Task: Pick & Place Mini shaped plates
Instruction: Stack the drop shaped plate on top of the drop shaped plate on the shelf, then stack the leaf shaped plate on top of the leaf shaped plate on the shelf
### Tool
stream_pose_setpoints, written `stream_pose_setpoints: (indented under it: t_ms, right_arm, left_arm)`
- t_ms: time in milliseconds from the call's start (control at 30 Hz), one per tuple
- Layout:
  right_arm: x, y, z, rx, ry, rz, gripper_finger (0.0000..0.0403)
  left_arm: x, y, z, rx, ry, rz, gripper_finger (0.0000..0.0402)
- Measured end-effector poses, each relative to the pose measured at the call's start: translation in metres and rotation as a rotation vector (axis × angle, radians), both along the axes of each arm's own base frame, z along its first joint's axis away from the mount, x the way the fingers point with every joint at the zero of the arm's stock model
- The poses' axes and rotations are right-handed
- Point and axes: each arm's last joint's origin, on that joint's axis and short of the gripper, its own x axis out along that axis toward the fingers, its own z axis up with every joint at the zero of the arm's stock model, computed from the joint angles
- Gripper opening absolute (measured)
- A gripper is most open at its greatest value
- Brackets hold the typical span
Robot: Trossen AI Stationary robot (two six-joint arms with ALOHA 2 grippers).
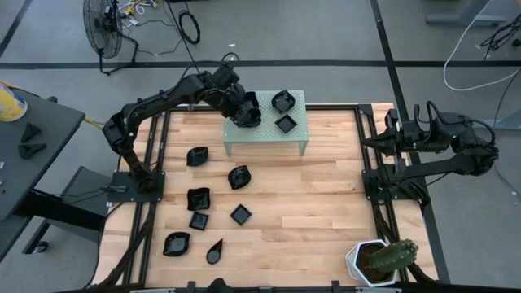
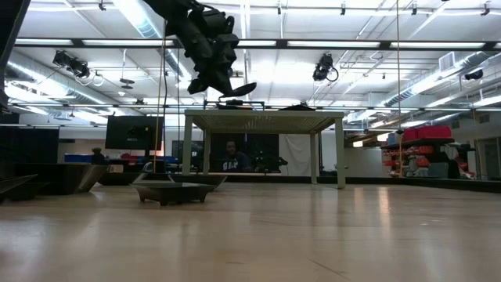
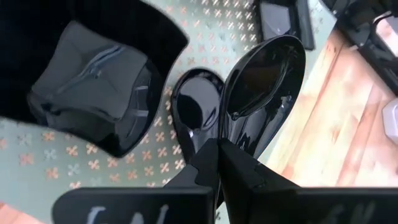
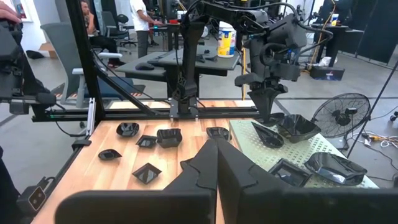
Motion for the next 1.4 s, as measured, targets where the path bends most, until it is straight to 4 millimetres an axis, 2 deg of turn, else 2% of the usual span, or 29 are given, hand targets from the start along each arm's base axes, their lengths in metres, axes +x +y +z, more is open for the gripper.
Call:
stream_pose_setpoints:
  t_ms: [900, 1233, 1400]
  right_arm:
    - [0.0, 0.0, 0.0, 0.0, 0.0, 0.0, 0.0004]
    - [0.0, 0.0, 0.0, 0.0, 0.0, 0.0, 0.0004]
    - [0.0, 0.0, 0.0, 0.0, 0.0, 0.0, 0.0004]
  left_arm:
    - [0.0001, 0.0005, -0.0014, 0.013, 0.025, 0.036, 0.0018]
    - [0.0001, 0.0006, -0.0014, 0.014, 0.027, 0.047, 0.0091]
    - [0.0005, -0.0008, -0.0017, 0.011, 0.032, 0.043, 0.0109]
